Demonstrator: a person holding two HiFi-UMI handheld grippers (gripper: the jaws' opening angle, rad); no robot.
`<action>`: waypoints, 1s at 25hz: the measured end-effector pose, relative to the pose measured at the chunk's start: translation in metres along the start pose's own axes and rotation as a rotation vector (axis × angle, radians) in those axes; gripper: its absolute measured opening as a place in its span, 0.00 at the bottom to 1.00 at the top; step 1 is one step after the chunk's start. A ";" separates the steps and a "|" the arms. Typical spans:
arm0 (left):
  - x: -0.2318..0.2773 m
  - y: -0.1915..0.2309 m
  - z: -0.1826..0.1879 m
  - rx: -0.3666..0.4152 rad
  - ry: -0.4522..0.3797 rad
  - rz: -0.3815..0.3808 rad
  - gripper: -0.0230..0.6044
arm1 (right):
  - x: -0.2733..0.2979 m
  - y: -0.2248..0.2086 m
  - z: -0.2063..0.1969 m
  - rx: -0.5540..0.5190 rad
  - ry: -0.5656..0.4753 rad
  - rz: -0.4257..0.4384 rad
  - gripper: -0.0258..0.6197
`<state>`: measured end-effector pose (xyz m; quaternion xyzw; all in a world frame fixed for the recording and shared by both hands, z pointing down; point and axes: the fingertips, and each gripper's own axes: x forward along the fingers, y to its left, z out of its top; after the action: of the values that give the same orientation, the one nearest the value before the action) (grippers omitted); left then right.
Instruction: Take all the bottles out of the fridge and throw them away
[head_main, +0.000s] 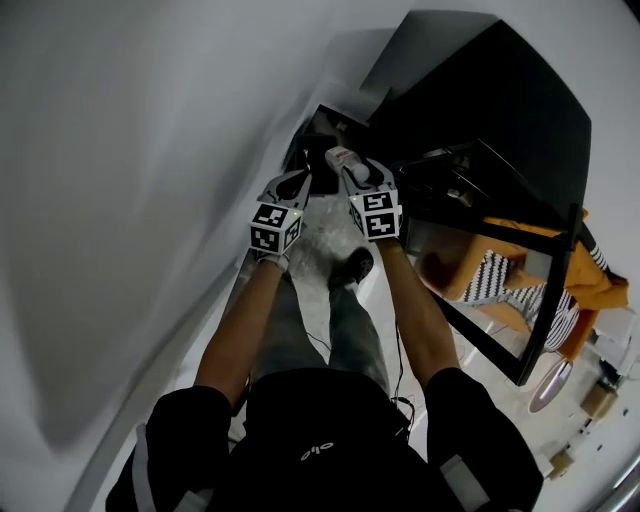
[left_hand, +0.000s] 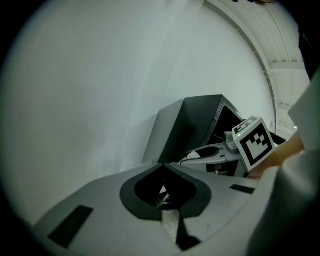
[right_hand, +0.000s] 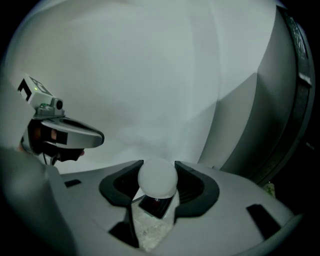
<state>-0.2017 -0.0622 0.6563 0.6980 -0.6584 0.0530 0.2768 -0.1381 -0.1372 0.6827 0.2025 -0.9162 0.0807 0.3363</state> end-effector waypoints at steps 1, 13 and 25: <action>0.004 0.004 -0.011 -0.005 0.013 0.000 0.05 | 0.007 0.002 -0.010 0.009 0.010 0.002 0.35; 0.040 0.026 -0.091 -0.024 0.082 -0.016 0.05 | 0.076 0.014 -0.095 0.034 0.097 0.037 0.35; 0.119 0.073 -0.169 0.001 0.075 -0.030 0.05 | 0.197 0.001 -0.192 0.017 0.153 0.075 0.35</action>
<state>-0.2065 -0.0897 0.8732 0.7054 -0.6370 0.0756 0.3016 -0.1624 -0.1441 0.9563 0.1642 -0.8940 0.1163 0.4003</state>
